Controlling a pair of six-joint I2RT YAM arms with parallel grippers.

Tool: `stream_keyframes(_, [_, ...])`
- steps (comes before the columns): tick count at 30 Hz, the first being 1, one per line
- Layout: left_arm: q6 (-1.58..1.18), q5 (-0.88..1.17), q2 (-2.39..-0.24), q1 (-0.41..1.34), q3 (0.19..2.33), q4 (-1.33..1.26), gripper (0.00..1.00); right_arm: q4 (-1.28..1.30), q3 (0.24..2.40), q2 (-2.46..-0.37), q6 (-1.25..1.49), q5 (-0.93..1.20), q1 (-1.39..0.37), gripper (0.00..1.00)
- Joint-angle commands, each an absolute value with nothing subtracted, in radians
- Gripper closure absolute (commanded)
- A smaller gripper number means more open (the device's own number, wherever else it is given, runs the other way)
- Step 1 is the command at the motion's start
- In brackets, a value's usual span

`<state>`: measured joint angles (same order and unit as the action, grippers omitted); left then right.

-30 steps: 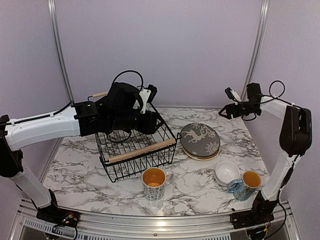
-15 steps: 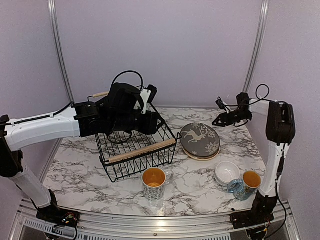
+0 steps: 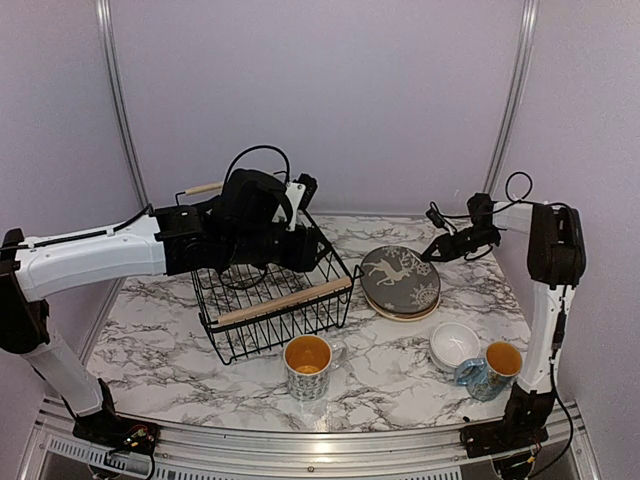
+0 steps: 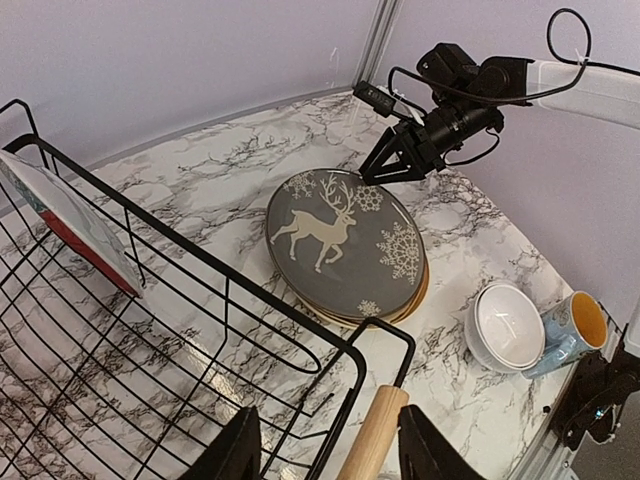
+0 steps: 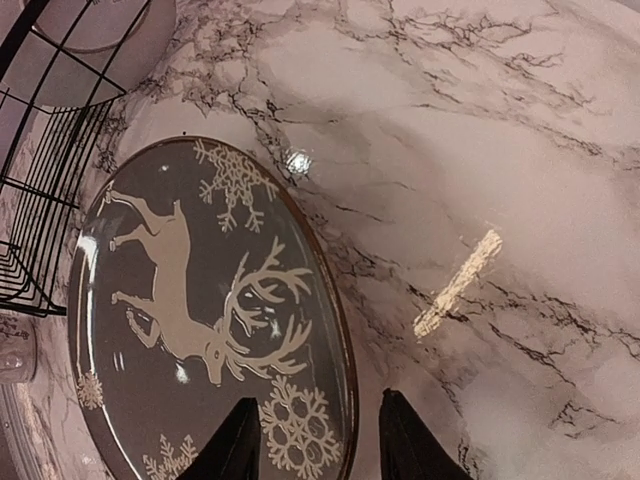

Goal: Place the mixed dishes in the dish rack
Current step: Grab the plate from the plate.

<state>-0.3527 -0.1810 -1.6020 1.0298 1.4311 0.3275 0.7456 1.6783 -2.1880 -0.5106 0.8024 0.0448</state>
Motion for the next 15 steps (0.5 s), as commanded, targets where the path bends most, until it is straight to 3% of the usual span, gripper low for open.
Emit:
stream_keyframes(1, [-0.359, -0.183, -1.622, 1.041, 1.466, 0.339, 0.51, 0.782, 1.679, -2.207, -0.536, 0.812, 0.032, 0.62])
stream_keyframes(7, [-0.367, -0.193, -1.618, 1.05, 1.464, 0.339, 0.51, 0.811, 1.692, -2.226, -0.545, 0.814, 0.032, 0.71])
stream_keyframes(11, [-0.364, -0.203, -1.629, 1.057, 1.462, 0.337, 0.51, 0.813, 1.687, -2.22, -0.546, 0.824, 0.032, 0.86])
stream_keyframes(15, [-0.359, -0.202, -1.644, 1.061, 1.47, 0.332, 0.51, 0.81, 1.677, -2.188, -0.544, 0.818, 0.033, 0.95])
